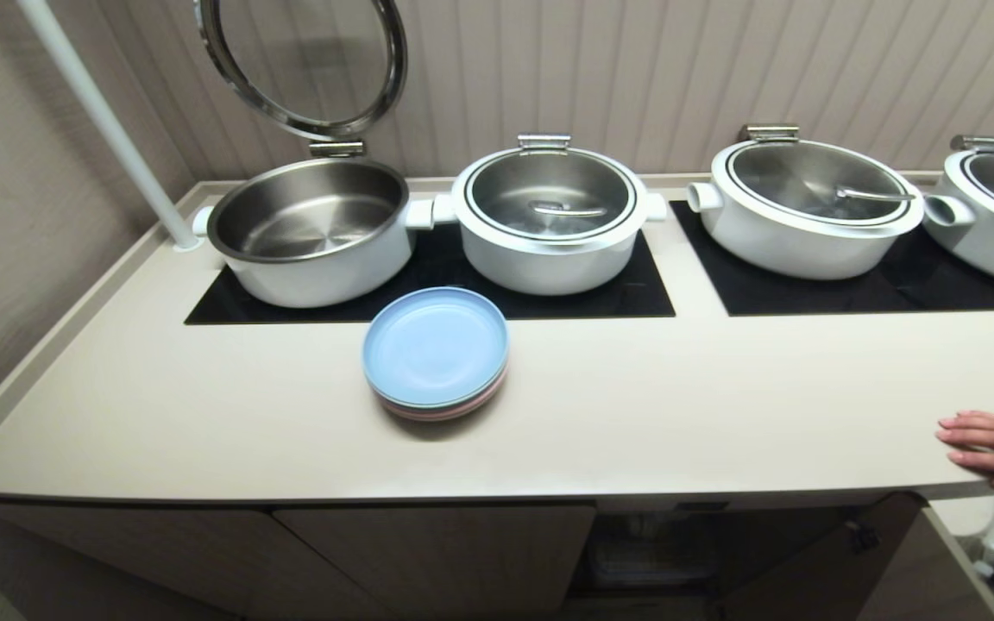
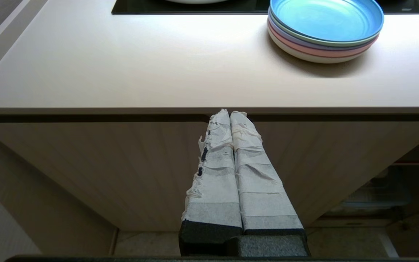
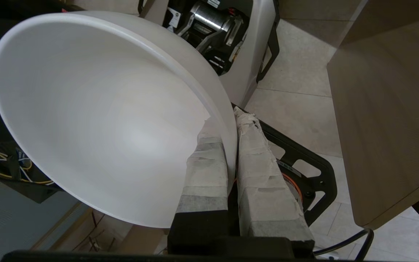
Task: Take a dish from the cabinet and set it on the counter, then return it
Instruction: Put it back into the cabinet
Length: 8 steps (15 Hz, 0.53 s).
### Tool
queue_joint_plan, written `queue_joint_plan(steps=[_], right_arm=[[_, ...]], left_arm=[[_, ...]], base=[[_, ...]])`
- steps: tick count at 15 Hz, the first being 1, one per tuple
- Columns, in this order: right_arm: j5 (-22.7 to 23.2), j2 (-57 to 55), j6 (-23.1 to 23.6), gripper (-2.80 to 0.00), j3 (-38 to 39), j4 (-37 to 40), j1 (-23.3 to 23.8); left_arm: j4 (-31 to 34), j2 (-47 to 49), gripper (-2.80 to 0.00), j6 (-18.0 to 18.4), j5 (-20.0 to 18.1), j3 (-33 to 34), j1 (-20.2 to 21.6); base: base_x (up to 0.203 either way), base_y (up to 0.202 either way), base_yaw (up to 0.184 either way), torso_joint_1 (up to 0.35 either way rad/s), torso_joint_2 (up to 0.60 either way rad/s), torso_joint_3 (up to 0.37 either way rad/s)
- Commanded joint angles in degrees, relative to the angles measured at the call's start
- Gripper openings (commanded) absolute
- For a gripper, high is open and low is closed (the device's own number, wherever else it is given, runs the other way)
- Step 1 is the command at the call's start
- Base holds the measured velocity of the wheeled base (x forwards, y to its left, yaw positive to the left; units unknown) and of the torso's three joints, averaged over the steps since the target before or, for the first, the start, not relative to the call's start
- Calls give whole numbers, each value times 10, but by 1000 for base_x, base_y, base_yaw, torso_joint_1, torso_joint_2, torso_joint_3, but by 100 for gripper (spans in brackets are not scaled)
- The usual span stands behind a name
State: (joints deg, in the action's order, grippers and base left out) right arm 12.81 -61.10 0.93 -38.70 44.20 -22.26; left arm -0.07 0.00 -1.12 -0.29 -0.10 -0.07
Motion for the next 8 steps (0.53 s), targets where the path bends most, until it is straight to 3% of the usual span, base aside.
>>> queue_joint_plan(steps=[1, 8], right_arm=[[1, -2, 1, -280, -3, 4, -5], [0, -3, 1, -280, -5, 4, -11]], left_arm=[[0, 0, -280, 0, 0, 0, 1], [0, 0, -280, 0, 0, 0, 1]], base=[[0, 0, 0, 0, 0, 0], [0, 0, 0, 0, 0, 0]])
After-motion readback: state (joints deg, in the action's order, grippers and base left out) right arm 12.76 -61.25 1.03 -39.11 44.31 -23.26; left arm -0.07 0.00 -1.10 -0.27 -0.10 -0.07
